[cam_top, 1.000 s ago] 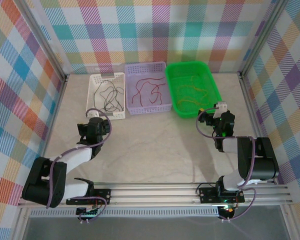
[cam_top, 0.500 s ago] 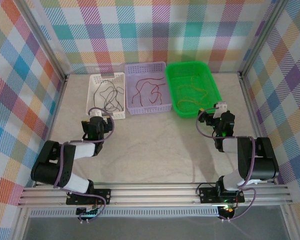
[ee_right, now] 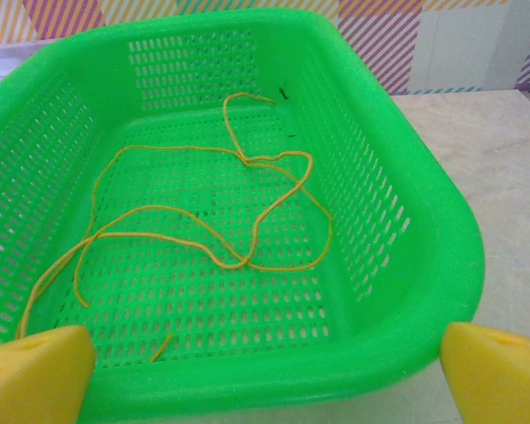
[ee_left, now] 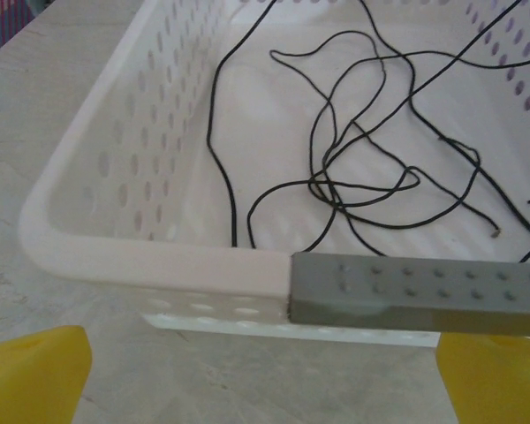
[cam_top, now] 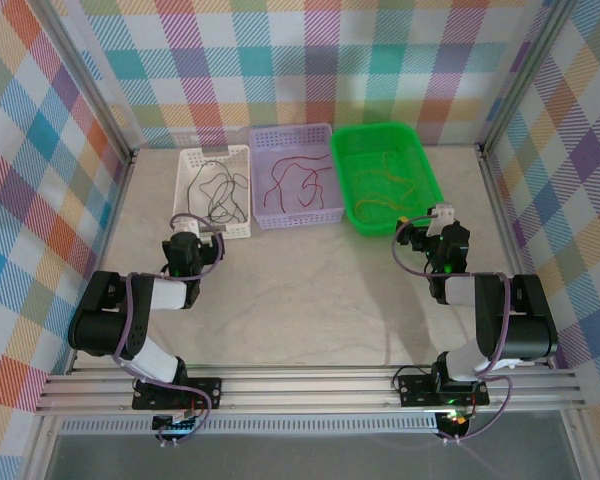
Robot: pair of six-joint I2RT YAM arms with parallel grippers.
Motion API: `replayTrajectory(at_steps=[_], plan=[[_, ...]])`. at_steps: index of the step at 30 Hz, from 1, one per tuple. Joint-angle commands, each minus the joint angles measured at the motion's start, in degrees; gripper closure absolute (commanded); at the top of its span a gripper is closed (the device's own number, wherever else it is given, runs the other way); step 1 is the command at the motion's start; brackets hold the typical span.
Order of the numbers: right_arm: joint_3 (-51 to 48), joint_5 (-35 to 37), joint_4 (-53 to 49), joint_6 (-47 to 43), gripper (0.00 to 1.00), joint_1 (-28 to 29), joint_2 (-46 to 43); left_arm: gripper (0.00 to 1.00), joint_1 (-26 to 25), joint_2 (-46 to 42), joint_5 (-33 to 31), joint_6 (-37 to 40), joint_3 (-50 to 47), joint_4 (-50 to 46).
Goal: Untangle the cables
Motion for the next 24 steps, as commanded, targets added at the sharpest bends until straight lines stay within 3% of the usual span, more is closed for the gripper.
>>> replayTrajectory(at_steps=[1, 24], plan=[[0.0, -2.2, -3.8, -0.7, 0.0, -0.1, 1.3, 0.0, 0.9, 0.3, 2.5, -0.5, -0.4, 3.1], [-0.1, -2.2, -3.8, -0.7, 0.0, -0.2, 1.3, 0.0, 0.9, 0.1, 2.4, -0.4, -0.8, 3.6]])
